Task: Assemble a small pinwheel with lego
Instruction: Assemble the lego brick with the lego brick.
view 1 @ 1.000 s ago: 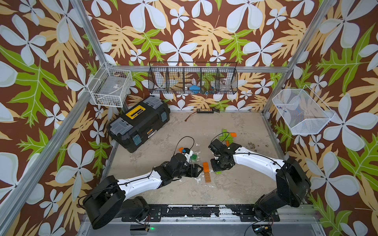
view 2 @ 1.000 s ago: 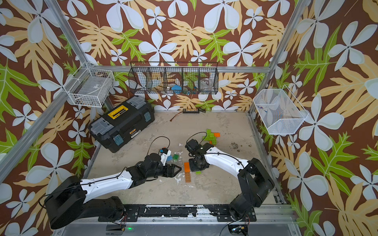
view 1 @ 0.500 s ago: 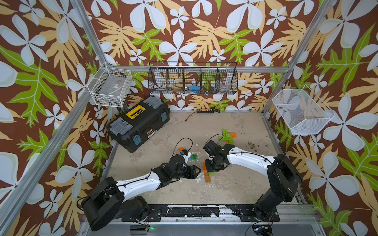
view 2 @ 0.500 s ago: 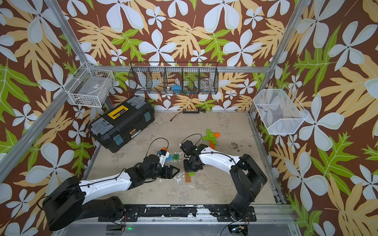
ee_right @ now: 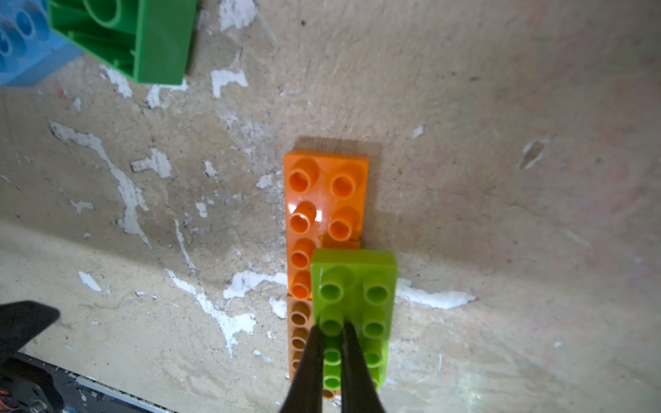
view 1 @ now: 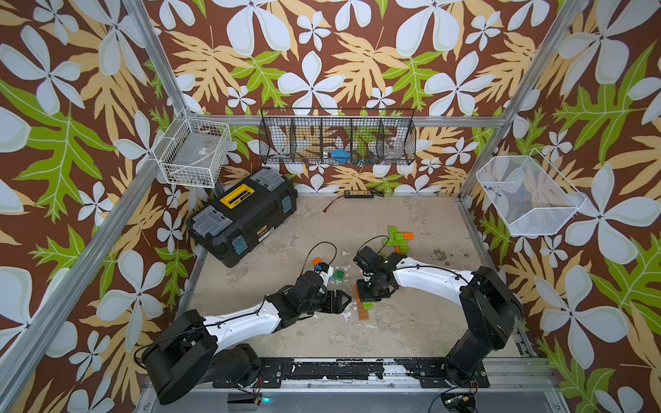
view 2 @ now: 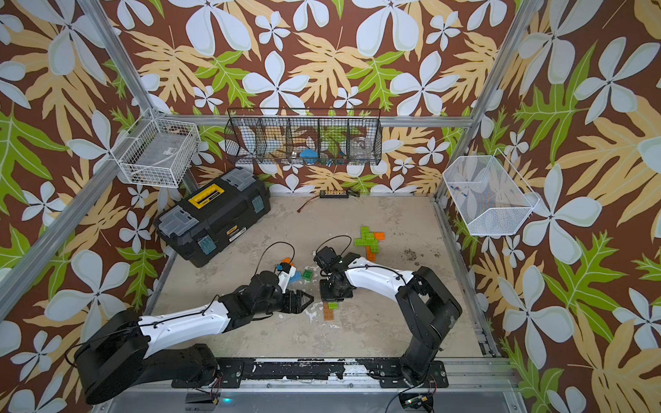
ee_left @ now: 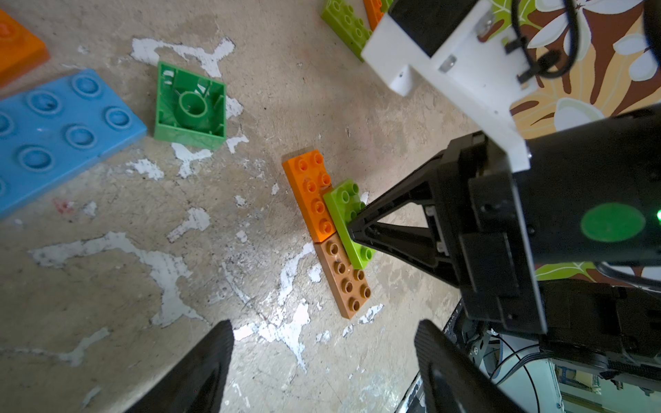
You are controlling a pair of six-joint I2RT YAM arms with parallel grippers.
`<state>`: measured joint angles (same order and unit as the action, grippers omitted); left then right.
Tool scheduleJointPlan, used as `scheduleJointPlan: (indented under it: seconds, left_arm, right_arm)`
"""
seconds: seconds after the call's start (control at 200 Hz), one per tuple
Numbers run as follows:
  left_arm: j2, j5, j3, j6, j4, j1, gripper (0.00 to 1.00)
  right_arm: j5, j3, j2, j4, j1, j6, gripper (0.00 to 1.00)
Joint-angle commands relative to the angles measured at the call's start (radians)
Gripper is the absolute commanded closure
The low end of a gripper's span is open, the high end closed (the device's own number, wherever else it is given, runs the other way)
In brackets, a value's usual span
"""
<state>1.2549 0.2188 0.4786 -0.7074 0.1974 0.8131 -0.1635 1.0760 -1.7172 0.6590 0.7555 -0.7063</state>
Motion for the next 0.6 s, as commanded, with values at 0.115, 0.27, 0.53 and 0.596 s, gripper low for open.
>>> scheduleJointPlan:
  seconds: [0.115,0.27,0.53,0.596]
  left_arm:
    - [-0.006,0.009,-0.008,0.005,0.020,-0.002,0.18]
    - [-0.006,0.008,-0.011,0.005,0.025,-0.002,0.18]
    - [-0.040,-0.010,-0.026,0.003,0.009,-0.006,0.18]
    - [-0.052,-0.016,-0.032,0.003,0.001,-0.009,0.18]
  right_arm:
    - [0.093,-0.005,-0.032,0.039,0.013,-0.035,0.90]
    - [0.126,0.010,-0.059,0.057,0.047,-0.053,0.90]
    - [0.163,0.070,-0.144,0.103,0.110,-0.045,0.90]
    - [0.162,0.066,-0.149,0.105,0.111,-0.042,0.90]
